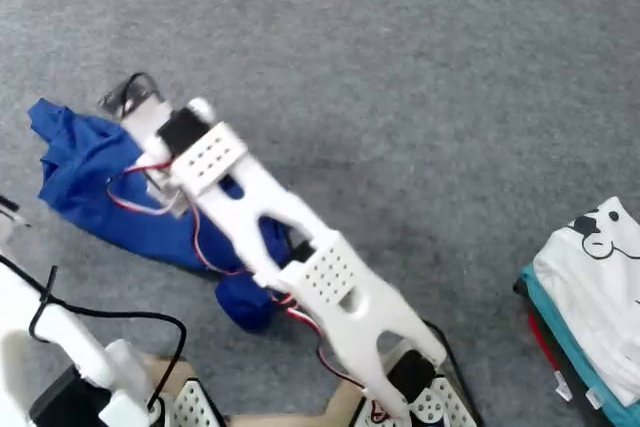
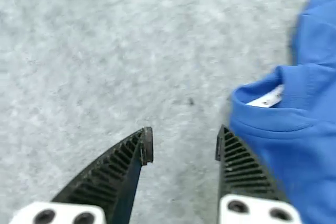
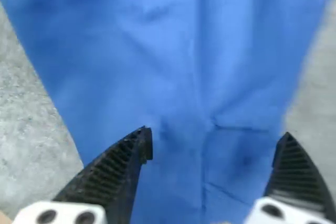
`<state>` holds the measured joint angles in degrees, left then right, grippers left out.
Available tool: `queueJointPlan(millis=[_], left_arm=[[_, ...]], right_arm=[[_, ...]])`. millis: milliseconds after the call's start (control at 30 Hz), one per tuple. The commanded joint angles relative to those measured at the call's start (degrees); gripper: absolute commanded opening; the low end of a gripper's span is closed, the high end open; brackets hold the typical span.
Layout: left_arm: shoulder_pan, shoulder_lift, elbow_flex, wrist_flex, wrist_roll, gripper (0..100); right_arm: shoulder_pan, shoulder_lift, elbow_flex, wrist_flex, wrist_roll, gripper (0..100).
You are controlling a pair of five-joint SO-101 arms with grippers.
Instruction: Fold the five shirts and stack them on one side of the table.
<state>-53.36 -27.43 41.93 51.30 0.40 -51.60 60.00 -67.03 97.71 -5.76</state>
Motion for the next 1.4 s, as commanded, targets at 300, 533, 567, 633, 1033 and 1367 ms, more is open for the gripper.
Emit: queueJointPlan(millis=[300,533,567,633,1033,1367], left_arm=[[-3.43,-2.51,1.93,-0.70,-5.98,21],[-3.16,-2.51,1.93,-0.70,-5.98,21],[-3.16,-2.51,1.93,-0.70,-5.98,21],[-3.08,-2.51,1.93,-0.70,-5.98,21],[4.57,-1.98,2.02,-0.70,-5.98,22],[10.81,-1.98,2.02,-0.70,-5.63,22]], right_arm=[[6.11,0.57,-5.93,0.35,0.18,4.7],[11.82,-4.79,-17.45,4.66,0.26,0.5],[13.05,-6.37,-17.89,4.66,0.26,0.5],[15.43,-10.42,-18.07,4.66,0.26,0.5],[35.91,-30.81,-6.64,4.66,5.10,0.5],[31.96,-31.60,20.44,4.66,9.23,0.5]])
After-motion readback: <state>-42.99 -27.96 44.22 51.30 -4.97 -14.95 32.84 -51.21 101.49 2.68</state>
